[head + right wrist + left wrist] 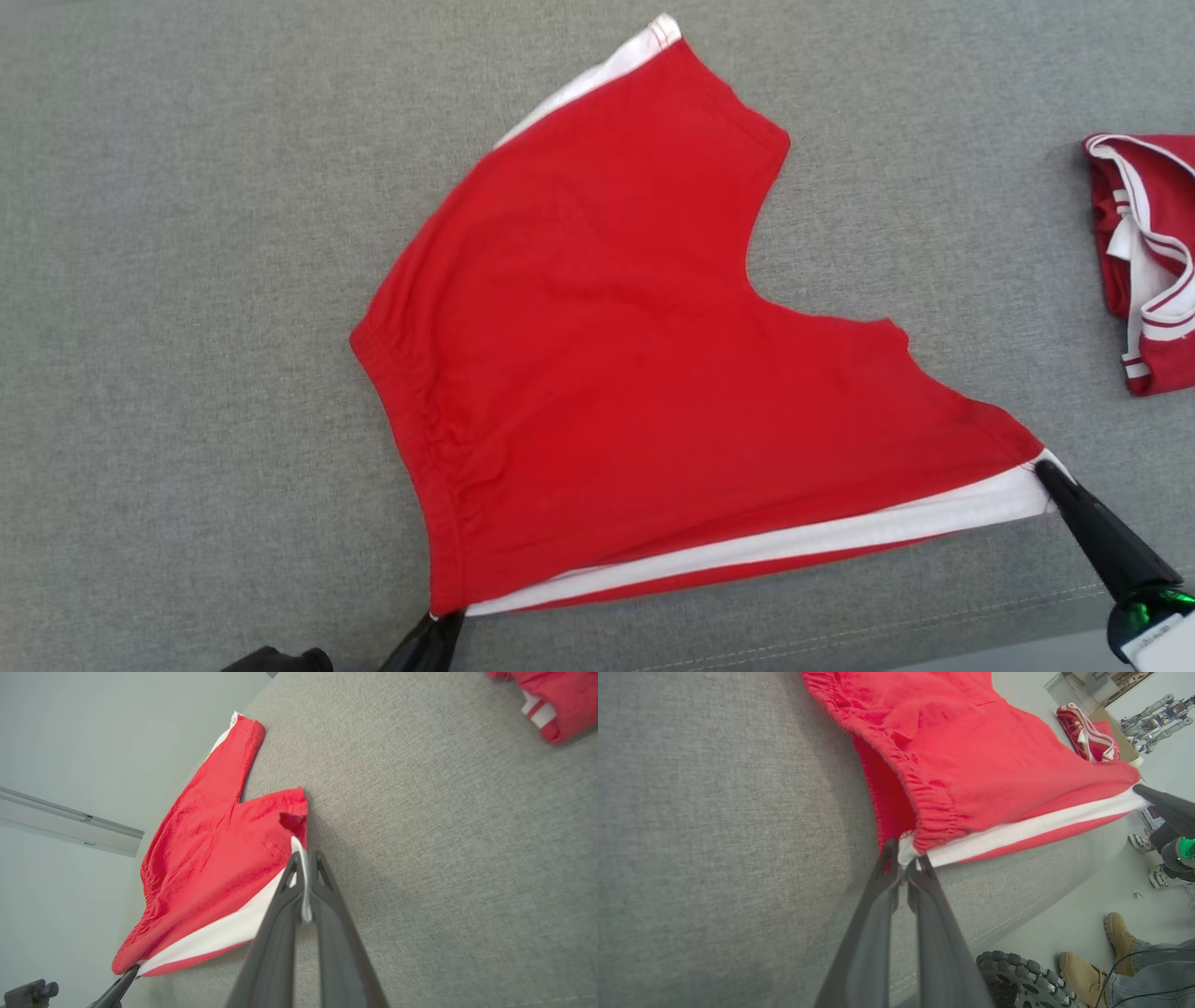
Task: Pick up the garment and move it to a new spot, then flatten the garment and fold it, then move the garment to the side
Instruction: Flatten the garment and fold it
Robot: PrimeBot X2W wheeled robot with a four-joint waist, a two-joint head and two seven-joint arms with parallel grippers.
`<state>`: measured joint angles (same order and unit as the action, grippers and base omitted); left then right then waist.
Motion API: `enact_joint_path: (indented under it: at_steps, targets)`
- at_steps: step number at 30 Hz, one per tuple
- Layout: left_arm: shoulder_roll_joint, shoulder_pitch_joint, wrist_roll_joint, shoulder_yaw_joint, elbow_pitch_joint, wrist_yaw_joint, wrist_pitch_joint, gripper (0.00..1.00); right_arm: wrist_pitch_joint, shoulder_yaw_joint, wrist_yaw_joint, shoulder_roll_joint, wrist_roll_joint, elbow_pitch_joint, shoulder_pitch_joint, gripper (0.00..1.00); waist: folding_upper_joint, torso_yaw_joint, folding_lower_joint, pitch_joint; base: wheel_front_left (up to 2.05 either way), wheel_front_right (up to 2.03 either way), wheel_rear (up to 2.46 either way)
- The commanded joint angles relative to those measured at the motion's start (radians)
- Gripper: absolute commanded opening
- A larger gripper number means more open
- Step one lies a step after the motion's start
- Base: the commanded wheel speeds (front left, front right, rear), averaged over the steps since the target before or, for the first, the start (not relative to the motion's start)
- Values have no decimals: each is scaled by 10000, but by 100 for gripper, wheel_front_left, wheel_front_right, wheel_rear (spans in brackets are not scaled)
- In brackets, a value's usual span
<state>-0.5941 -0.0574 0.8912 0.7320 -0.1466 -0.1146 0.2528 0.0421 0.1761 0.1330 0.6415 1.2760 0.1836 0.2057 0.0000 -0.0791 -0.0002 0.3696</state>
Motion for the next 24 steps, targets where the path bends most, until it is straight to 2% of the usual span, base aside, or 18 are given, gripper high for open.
enact_joint_path:
  at_steps: [1, 4, 9, 13, 17, 18, 19, 20, 24]
  targets:
    - [-73, -428, 274, -122, -301, -357, -13, 0, 155, -551, -41, 222, 141, 339, 405, 0, 0, -144, 2, -473, 0, 0, 0]
    - [-277, -419, 138, -145, -875, -635, -222, 0, 99, -1068, -41, 253, 289, 1103, 471, 0, 0, -73, 2, -80, 0, 0, 0]
    - [-552, 772, 339, -614, -1817, -820, -1066, 0, -526, -1156, -34, 122, 209, 1320, -1333, 0, 0, 234, 2, 915, 0, 0, 0]
    - [-549, 2397, 636, -1133, -2226, -975, -2113, 0, -1211, -897, -32, -381, -149, 182, -3858, 0, 0, 697, 2, 1816, 0, 0, 0]
    - [-174, 3963, 1037, -1336, -1911, -1065, -3153, 0, -1878, -429, -27, -1202, -625, -1320, -6335, 0, 0, 1182, 2, 2337, 0, 0, 0]
    - [-174, 3963, 1037, -1336, -1911, -1065, -3153, 0, -1878, -429, -27, -1202, -625, -1320, -6335, 0, 0, 1182, 2, 2337, 0, 0, 0]
    - [59, 4622, 1199, -1486, -1505, -1209, -3434, 0, -2138, -237, -24, -1595, -910, -2094, -7389, 0, 0, 1376, 2, 2513, 0, 0, 0]
    - [59, 4622, 1199, -1486, -1505, -1209, -3434, 0, -2138, -237, -24, -1595, -910, -2094, -7389, 0, 0, 1376, 2, 2513, 0, 0, 0]
    - [467, 5471, 1495, -1441, -673, -1228, -3953, 0, -2596, 58, -23, -2118, -1575, -3427, -9110, 0, 0, 1678, 2, 2787, 0, 0, 0]
